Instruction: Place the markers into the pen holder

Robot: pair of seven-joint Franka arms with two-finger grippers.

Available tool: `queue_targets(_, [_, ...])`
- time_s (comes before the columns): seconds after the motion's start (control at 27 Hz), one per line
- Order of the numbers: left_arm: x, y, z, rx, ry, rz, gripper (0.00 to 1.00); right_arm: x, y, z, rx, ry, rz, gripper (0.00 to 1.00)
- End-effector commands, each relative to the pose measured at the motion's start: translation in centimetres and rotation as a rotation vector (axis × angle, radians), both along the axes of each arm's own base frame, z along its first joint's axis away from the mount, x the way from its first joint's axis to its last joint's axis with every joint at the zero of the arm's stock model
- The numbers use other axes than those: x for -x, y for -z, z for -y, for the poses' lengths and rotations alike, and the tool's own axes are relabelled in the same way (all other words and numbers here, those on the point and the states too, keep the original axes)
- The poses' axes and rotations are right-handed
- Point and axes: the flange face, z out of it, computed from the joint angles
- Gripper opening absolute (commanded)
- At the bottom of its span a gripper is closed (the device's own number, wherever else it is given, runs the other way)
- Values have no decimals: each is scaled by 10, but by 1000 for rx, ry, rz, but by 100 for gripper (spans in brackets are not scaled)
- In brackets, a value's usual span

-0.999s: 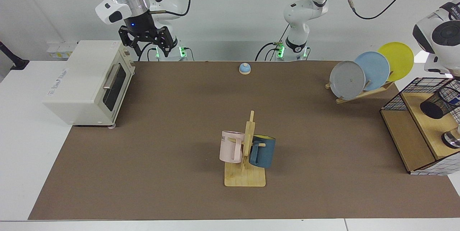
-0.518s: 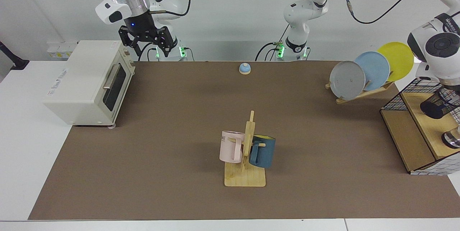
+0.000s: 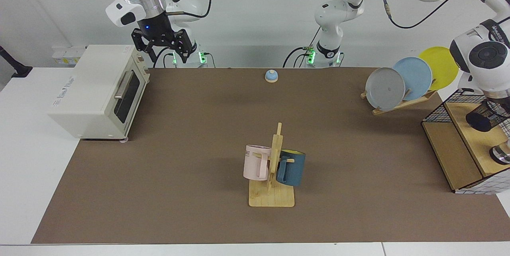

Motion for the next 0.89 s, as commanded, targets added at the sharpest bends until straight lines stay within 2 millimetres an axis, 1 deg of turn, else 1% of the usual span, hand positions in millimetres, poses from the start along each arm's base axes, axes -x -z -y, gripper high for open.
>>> queue_targets(0.0, [1, 3, 2, 14, 9, 8, 0, 4, 0, 4, -7, -20, 18, 100])
queue_targets(0.33, [0, 9, 1, 27, 13, -4, 0, 4, 0, 4, -7, -20, 18, 100])
queue_targets(0.59, [1, 10, 0, 28, 10, -5, 0, 4, -1, 4, -7, -20, 20, 100])
queue_targets(0.63, [1, 9, 0, 28, 11, -4, 1, 4, -1, 4, -7, -20, 20, 100])
queue_targets(0.74, [1, 9, 0, 27, 12, -5, 15, 4, 0, 4, -7, -20, 18, 100])
queue_targets(0.81, [0, 9, 1, 27, 12, -4, 28, 4, -1, 4, -7, -20, 20, 100])
queue_targets(0.85, [0, 9, 1, 28, 13, -2, 29, 4, 0, 4, -7, -20, 18, 100])
